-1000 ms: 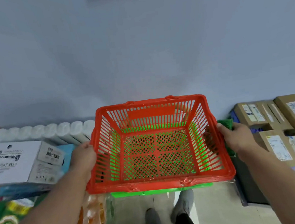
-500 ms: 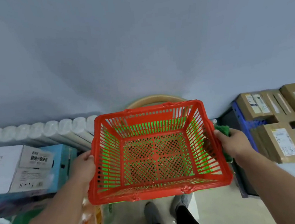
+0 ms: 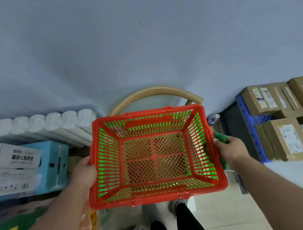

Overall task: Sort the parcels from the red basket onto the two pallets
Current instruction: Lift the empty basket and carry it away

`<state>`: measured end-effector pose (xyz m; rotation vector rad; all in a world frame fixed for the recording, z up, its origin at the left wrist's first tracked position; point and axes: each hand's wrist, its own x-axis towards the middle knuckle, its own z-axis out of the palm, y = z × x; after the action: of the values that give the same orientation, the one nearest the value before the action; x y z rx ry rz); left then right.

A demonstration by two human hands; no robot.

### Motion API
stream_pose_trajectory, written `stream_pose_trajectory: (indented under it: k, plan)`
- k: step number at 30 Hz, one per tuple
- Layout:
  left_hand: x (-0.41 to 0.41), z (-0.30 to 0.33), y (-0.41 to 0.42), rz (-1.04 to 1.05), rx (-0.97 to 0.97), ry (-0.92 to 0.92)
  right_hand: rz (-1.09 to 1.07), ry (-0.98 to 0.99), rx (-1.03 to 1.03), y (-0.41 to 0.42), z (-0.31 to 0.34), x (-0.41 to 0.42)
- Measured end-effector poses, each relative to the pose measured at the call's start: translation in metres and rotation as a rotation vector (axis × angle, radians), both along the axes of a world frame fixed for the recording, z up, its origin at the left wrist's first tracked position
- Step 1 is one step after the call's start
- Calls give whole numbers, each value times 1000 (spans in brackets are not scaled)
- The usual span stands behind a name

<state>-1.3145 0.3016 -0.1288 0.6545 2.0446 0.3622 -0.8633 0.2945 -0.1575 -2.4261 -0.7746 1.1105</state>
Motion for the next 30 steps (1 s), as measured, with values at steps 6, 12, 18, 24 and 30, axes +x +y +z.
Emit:
stream_pose_trajectory:
  k: [6, 12, 18, 24, 30]
  plan:
    - [3, -10, -2, -34, -11, 4, -7, -20, -23, -1, -5, -2]
    - [15, -8, -6, -112, -14, 82, 30, -93, -119, 3, -7, -6]
    - [8, -15, -9, -132, -51, 89, 22, -88, -153, 5, -5, -5]
    - [14, -8, -11, -173, -86, 90, -34, -170, -115, -5, 6, -3]
    - [14, 9, -14, -186, -73, 67, -78, -246, 28, -19, 42, -7]
